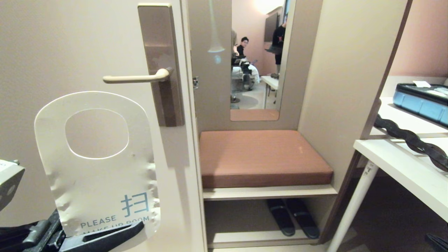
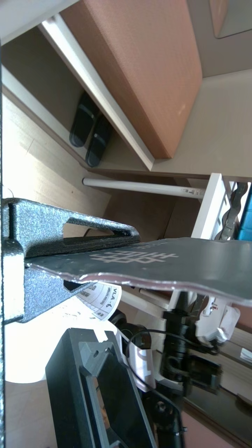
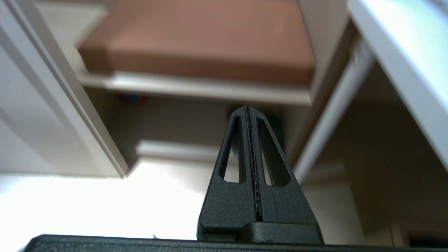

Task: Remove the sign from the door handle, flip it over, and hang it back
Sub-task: Hang the sign back with the other side facing out

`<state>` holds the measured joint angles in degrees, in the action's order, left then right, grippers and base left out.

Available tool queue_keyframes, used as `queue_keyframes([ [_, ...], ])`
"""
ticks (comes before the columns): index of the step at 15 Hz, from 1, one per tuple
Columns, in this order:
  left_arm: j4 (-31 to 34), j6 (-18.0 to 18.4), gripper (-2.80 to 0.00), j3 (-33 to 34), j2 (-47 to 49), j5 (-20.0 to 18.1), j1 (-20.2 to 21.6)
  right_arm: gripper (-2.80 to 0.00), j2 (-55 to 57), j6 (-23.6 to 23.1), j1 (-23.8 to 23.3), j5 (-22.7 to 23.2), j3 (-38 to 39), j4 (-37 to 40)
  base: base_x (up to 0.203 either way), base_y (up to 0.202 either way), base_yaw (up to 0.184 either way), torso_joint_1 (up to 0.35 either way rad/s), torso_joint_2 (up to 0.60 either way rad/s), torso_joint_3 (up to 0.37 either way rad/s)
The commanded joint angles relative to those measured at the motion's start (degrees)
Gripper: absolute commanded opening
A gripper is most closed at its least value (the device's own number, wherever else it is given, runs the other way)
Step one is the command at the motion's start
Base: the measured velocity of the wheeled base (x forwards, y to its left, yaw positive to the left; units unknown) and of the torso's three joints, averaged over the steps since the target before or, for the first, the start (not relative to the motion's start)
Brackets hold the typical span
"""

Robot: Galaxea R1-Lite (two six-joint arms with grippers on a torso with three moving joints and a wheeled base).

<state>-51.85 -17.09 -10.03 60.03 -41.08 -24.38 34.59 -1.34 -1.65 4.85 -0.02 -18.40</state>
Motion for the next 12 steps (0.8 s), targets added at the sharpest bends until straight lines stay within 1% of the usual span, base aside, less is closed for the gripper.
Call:
queue_keyframes([
  [1,-0.3,-0.2,-2.80,0.0,0.0,-0.2,-0.1,-2.80,-4.0,0.1,0.0,-3.7,0.0,7.2,0.000,0.000,0.000,0.000,0.00,0.000],
  [2,-0.3,-0.3,-2.80,0.0,0.0,-0.2,0.0,-2.80,-5.7,0.1,0.1,-4.8,0.0,9.1,0.000,0.000,0.000,0.000,0.00,0.000],
  [5,-0.3,-1.5,-2.80,0.0,-0.2,-0.2,0.0,-2.80,-13.9,0.1,0.1,-4.6,-0.1,15.3,0.000,0.000,0.000,0.000,0.00,0.000],
  [7,-0.3,-1.5,-2.80,-0.1,-0.1,-0.2,0.0,-2.80,-19.1,0.2,0.8,-4.5,-0.7,19.3,0.000,0.000,0.000,0.000,0.00,0.000],
  [12,-0.3,-1.5,-2.80,-0.1,-0.2,-0.2,0.0,-2.80,-27.8,0.3,2.4,-4.6,-0.8,20.4,0.000,0.000,0.000,0.000,0.00,0.000],
])
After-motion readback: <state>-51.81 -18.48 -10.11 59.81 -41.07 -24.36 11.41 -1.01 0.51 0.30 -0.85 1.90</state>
